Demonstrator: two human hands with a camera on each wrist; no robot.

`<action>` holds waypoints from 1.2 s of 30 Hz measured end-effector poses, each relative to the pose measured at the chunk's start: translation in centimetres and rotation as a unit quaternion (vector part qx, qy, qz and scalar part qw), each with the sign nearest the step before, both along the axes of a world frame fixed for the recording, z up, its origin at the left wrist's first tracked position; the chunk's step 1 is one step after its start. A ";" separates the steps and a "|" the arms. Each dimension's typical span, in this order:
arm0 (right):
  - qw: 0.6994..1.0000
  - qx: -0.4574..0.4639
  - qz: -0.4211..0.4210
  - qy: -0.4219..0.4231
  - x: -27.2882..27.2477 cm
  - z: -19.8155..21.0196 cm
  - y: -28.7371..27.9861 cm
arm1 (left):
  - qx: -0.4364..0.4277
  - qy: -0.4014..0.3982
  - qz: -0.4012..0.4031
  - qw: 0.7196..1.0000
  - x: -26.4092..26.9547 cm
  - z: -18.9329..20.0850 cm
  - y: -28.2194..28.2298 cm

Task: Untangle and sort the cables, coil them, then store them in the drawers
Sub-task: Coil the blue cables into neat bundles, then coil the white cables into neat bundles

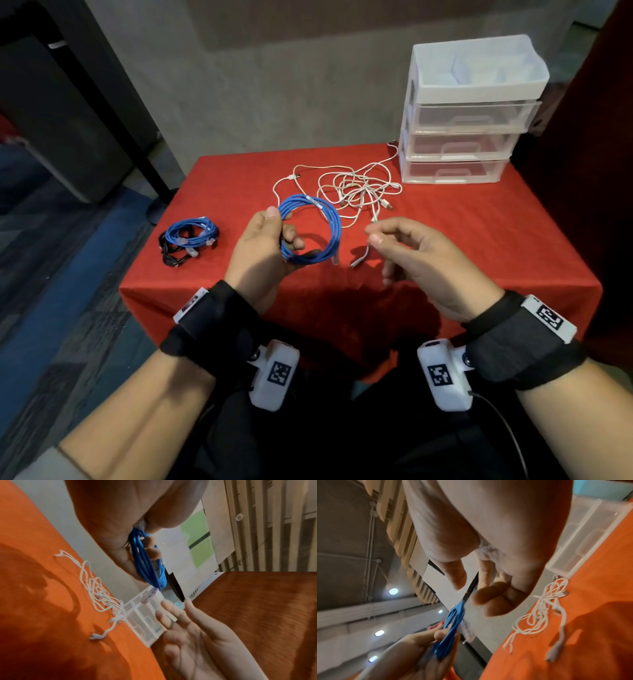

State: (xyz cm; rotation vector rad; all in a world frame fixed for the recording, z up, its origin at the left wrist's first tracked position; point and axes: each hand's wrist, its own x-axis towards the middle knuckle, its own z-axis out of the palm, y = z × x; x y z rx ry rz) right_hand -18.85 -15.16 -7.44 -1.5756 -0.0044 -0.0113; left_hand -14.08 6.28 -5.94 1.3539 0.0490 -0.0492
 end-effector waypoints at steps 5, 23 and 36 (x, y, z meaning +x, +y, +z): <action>0.994 -0.097 0.004 0.040 0.5 -3.2 -1.5 | 0.086 0.050 0.106 0.989 4.6 -2.3 6.6; 0.907 -0.406 0.023 -0.108 5.8 -9.4 -0.4 | 0.403 0.105 0.214 0.883 14.5 -2.3 18.7; 0.895 -0.419 0.016 -0.152 6.1 -8.7 0.2 | 0.431 -0.211 -0.008 0.877 5.3 -4.6 2.9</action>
